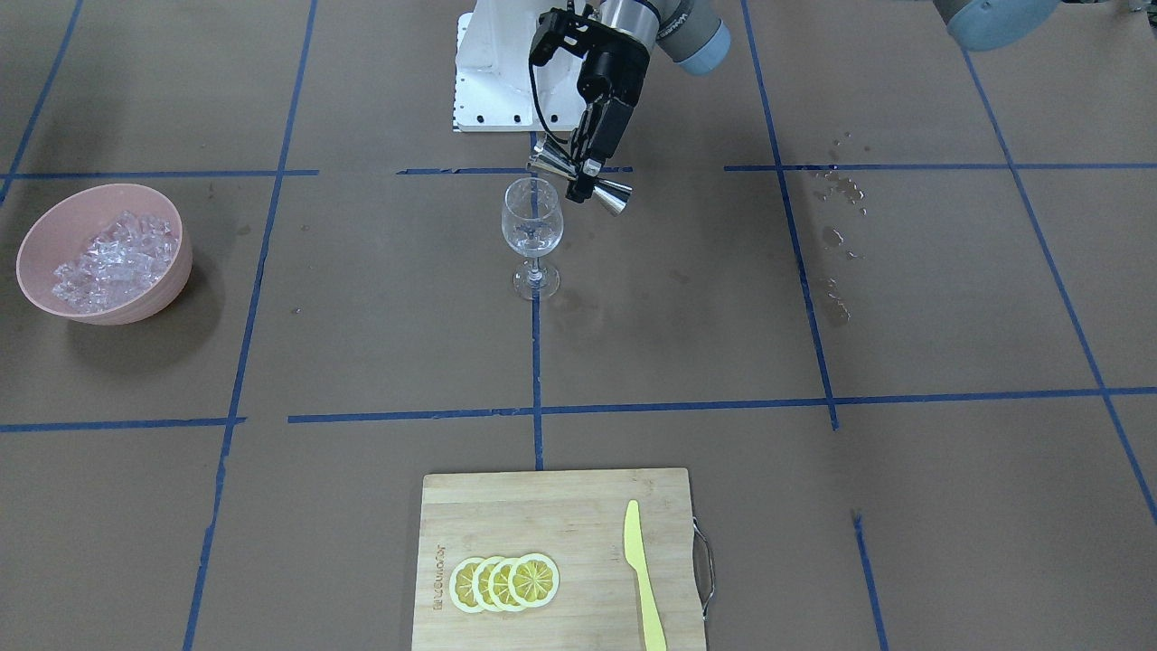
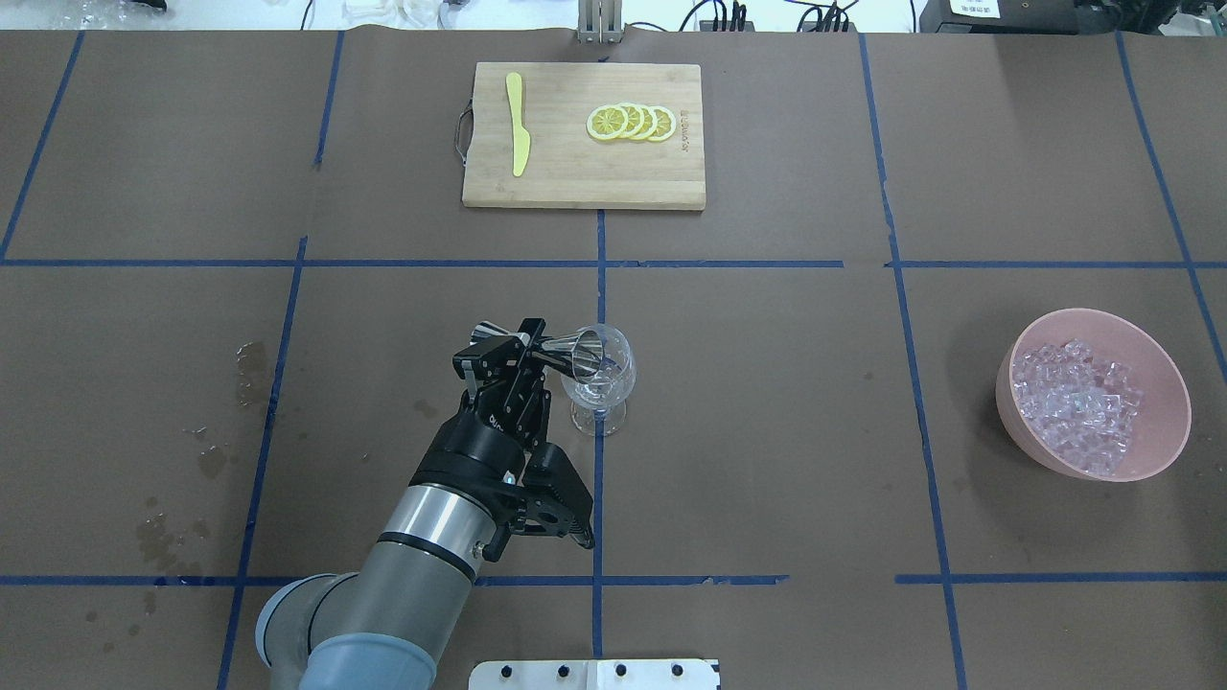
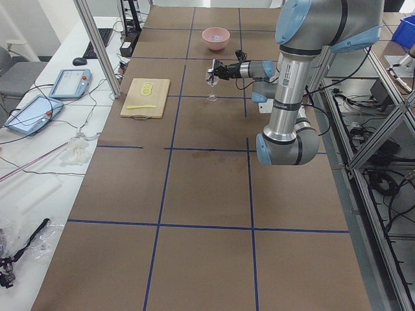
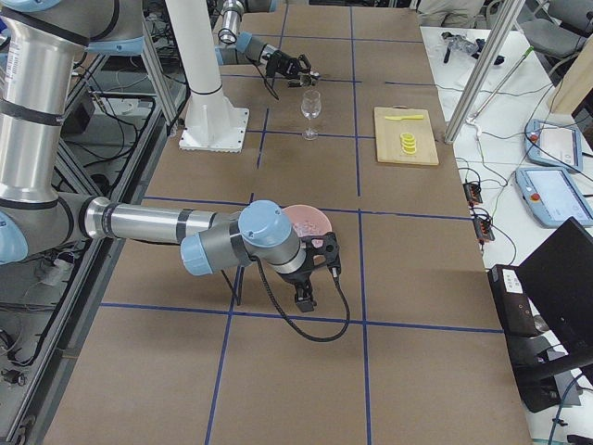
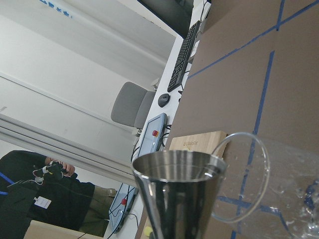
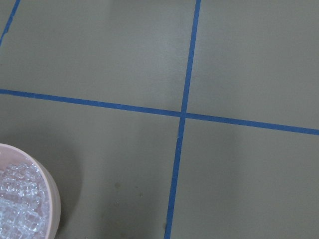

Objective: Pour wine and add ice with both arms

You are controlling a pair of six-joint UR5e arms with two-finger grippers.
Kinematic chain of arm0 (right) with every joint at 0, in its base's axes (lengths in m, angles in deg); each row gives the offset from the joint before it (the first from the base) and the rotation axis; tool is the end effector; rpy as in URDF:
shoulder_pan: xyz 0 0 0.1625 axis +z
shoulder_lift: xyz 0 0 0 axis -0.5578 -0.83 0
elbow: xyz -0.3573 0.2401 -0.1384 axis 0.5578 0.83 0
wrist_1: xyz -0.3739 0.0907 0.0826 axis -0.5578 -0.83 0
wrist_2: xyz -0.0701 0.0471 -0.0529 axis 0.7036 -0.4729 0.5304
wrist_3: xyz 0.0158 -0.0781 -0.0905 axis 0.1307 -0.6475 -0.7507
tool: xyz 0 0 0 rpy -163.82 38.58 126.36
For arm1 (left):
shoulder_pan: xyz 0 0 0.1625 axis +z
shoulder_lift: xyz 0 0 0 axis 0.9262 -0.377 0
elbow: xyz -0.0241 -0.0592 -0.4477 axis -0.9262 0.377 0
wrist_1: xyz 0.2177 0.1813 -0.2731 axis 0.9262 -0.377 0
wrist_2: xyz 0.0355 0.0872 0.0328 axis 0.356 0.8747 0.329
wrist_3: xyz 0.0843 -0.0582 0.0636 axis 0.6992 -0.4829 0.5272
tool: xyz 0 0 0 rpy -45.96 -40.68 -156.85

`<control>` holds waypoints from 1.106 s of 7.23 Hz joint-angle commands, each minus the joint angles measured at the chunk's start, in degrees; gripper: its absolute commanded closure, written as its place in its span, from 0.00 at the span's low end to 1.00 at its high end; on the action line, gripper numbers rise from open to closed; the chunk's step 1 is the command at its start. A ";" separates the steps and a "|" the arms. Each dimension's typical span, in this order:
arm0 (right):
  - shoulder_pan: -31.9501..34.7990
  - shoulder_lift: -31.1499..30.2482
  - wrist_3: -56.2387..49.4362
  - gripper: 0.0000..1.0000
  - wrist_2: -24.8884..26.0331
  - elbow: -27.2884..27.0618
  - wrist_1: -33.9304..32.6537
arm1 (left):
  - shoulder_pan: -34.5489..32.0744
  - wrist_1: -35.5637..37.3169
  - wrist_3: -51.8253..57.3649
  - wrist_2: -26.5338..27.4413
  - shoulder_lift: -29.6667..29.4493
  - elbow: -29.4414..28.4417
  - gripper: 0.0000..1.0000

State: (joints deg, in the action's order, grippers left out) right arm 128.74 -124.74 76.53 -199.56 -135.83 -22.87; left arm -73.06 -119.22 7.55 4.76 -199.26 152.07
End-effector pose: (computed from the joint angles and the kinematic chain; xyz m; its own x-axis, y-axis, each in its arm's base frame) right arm 0.0750 -0.3552 0.6490 0.6911 -0.1325 0.7106 -0.1260 0.9459 0.2989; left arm 0.5288 -0.2877 0.2307 0.8398 0.3682 0.3989 -0.3602 -0.1716 0.9169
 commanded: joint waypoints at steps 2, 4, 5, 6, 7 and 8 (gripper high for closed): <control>0.00 -0.04 -0.09 0.00 -0.05 0.00 0.00 | -0.94 -0.07 -0.07 0.00 0.05 0.04 1.00; 0.00 -0.30 -0.27 0.00 -0.05 0.00 0.09 | -1.74 -0.16 -0.59 -0.09 0.14 -0.05 1.00; 0.00 -0.30 -0.27 0.00 -0.05 0.00 0.09 | -2.09 -0.07 -0.59 0.00 0.14 -0.22 1.00; 0.00 -0.30 -0.27 0.00 -0.05 0.00 0.00 | -2.09 0.11 -0.42 0.00 0.14 -0.31 1.00; 0.00 -0.30 -0.36 0.00 0.04 0.00 0.09 | -1.74 0.11 0.19 0.00 0.14 -1.44 1.00; 0.00 -0.30 -0.36 0.00 0.04 0.00 0.09 | -1.65 0.19 1.15 0.00 0.23 -2.85 1.00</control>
State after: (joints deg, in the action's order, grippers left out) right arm 128.74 -125.04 76.21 -199.55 -135.83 -22.80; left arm -74.87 -119.11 7.77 4.75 -199.10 150.65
